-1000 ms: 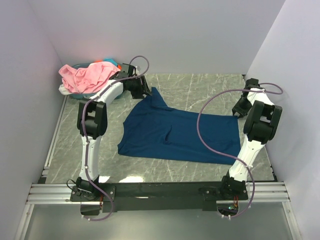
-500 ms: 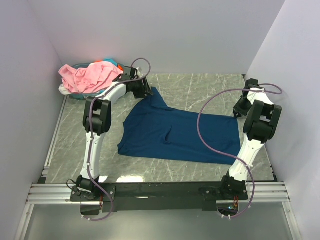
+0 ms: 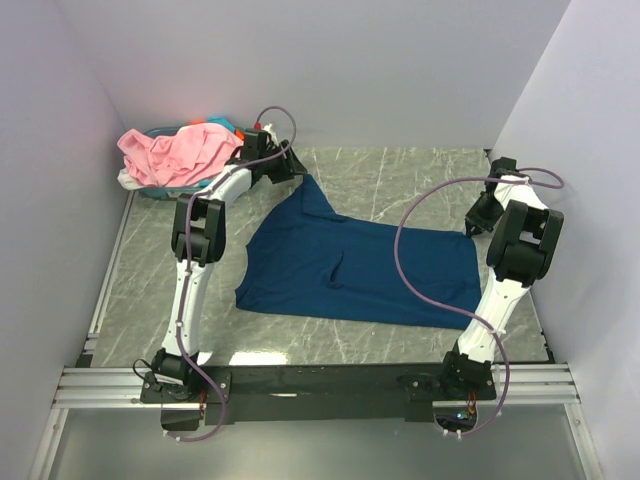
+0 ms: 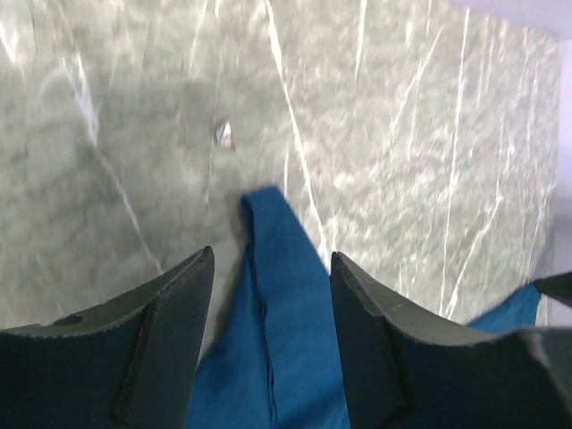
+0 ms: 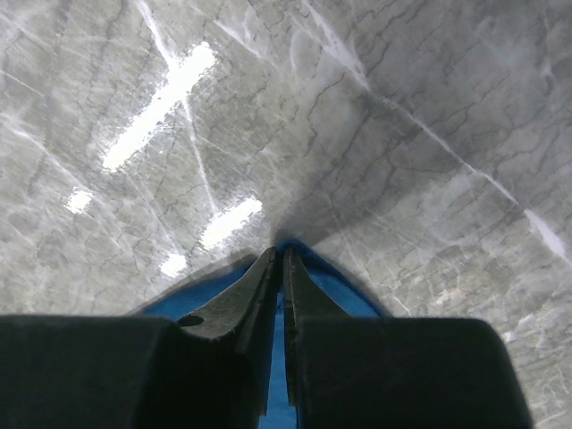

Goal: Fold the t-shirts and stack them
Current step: Fold the tshirt

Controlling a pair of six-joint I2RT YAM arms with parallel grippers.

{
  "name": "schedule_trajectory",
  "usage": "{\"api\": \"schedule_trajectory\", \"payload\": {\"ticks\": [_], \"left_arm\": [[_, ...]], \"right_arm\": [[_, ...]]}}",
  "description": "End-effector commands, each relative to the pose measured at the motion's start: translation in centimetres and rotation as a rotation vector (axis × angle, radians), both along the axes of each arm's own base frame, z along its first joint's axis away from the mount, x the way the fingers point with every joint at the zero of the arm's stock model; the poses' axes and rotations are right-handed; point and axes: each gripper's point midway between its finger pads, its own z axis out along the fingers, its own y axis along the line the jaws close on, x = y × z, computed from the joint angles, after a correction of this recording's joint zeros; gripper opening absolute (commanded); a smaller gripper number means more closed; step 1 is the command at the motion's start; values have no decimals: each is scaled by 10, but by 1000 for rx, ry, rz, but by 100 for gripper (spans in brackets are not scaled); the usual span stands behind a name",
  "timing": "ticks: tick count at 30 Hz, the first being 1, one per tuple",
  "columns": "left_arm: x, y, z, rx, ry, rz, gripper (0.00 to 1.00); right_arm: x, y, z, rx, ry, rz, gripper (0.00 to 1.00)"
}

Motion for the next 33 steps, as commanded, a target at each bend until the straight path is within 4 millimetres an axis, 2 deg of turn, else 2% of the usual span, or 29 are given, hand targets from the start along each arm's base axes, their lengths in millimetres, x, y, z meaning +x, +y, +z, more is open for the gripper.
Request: {"api": "schedule_trajectory", "payload": {"ticks": [1, 12, 21, 30, 33], "left_arm": [[24, -7, 28, -48, -115, 23, 61], [32, -23, 20, -62, -141, 24, 62], [27, -30, 4, -61, -100, 25, 59], [28, -27, -11, -46, -67, 52, 49], [28, -28, -13, -51, -64, 51, 42]], "right_arm": [[5, -1, 5, 15, -15, -9, 12], [22, 1, 13, 43, -52, 7, 11], [19, 2, 10, 47, -48, 11, 11], [18, 4, 11, 52, -53, 6, 11], [18, 4, 11, 54, -51, 5, 11]]}}
